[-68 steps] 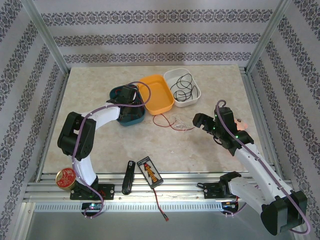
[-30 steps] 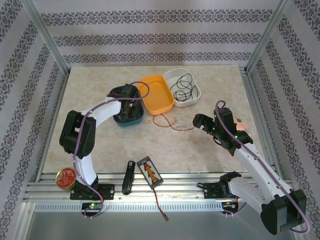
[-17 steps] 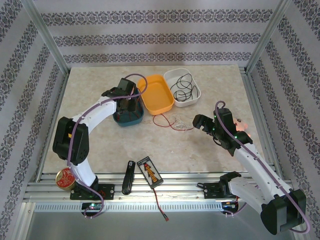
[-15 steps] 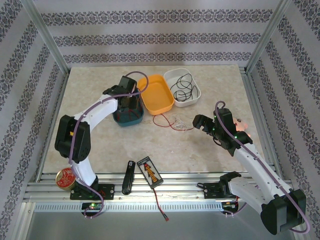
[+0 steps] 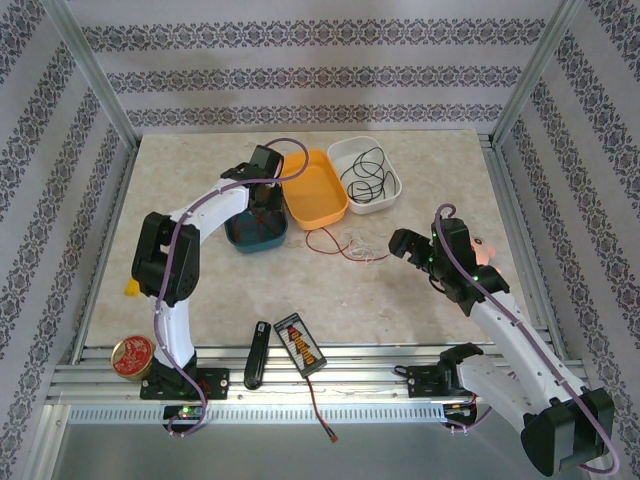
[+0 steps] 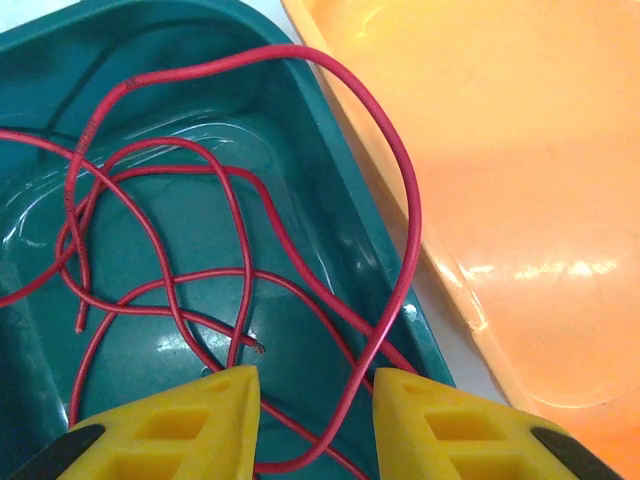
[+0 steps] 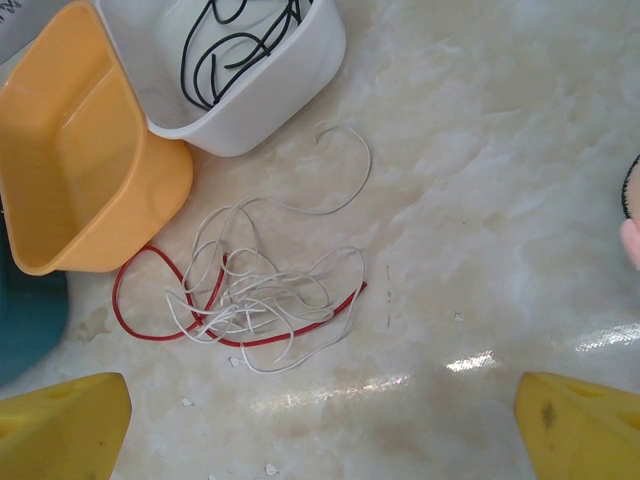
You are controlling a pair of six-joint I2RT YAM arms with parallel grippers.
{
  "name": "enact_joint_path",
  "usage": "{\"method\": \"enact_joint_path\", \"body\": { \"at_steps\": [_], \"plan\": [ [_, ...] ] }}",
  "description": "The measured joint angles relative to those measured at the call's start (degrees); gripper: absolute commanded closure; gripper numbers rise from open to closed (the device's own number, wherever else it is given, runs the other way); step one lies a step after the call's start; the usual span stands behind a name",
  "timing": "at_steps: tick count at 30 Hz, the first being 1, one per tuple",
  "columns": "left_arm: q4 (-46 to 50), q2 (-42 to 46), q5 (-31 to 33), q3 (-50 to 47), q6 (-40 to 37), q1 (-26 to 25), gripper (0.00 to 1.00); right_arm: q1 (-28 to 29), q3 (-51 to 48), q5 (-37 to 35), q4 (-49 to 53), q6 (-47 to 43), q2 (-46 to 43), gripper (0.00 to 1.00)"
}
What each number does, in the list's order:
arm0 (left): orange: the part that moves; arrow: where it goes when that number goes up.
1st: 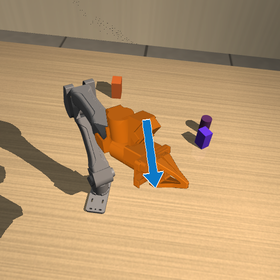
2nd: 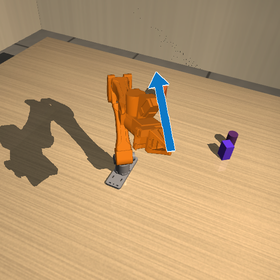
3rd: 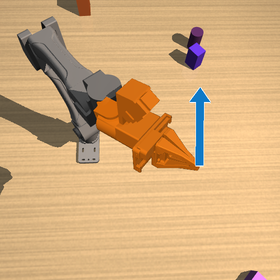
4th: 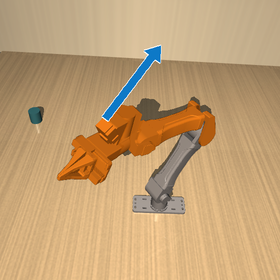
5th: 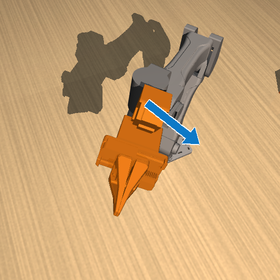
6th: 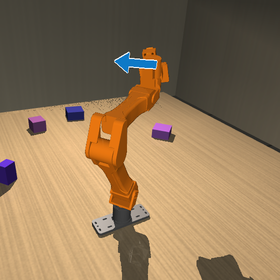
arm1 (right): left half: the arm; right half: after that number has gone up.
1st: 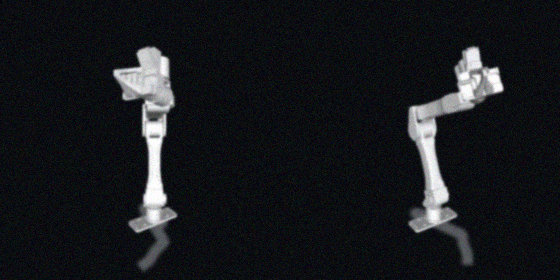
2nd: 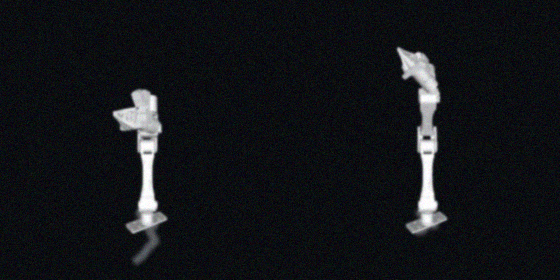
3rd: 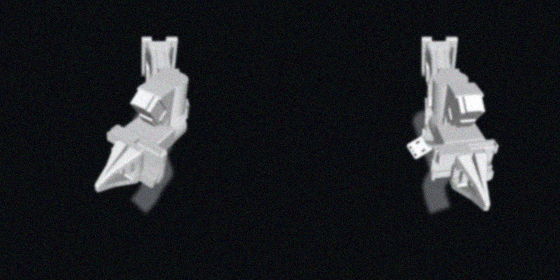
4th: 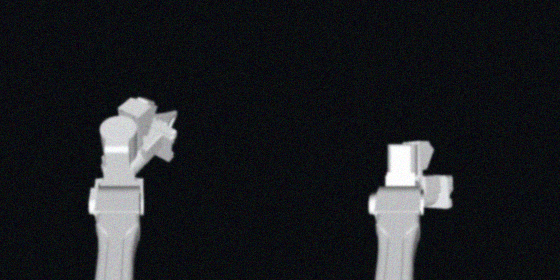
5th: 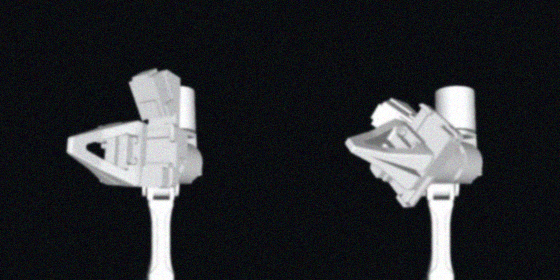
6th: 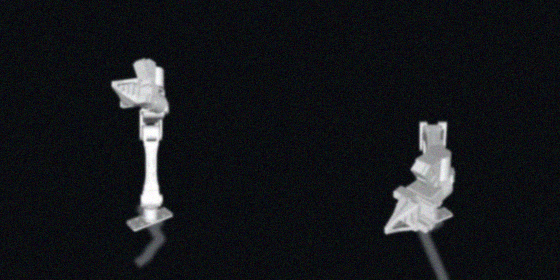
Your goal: Untangle the cables
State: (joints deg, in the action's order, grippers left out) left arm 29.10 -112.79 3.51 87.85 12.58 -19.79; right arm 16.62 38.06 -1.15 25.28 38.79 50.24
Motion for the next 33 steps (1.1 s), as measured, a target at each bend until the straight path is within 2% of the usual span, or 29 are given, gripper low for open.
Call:
{"method": "enact_joint_path", "body": {
  "at_steps": [9, 12, 20, 24, 25, 33],
  "plan": [
    [0.00, -1.51, -0.87, 0.26, -0.17, 0.00, 0.66, 0.00, -0.11, 0.00, 0.02, 0.00, 0.00, 0.02],
    [0.00, -1.60, -0.96, 0.24, -0.15, 0.02, 0.72, 0.00, -0.22, 0.00, -0.02, 0.00, 0.00, 0.02],
    [0.00, -2.08, -0.90, 0.02, -0.15, 0.09, 0.73, -0.02, -0.79, -0.11, -0.04, 0.00, 0.00, 0.02],
    [0.04, -2.38, -0.63, -0.11, 0.02, 0.39, 0.98, -0.02, -0.83, -0.11, -0.24, 0.00, 0.17, 0.02],
    [0.04, -2.51, -0.39, -0.13, 0.07, 0.50, 1.00, -0.02, -0.83, -0.11, -0.28, 0.00, 0.31, 0.02],
    [1.38, -2.67, -0.37, -2.05, 0.92, 2.19, 1.00, -0.02, -0.85, -0.11, -0.42, 0.00, 1.46, 0.02]
  ]
}}
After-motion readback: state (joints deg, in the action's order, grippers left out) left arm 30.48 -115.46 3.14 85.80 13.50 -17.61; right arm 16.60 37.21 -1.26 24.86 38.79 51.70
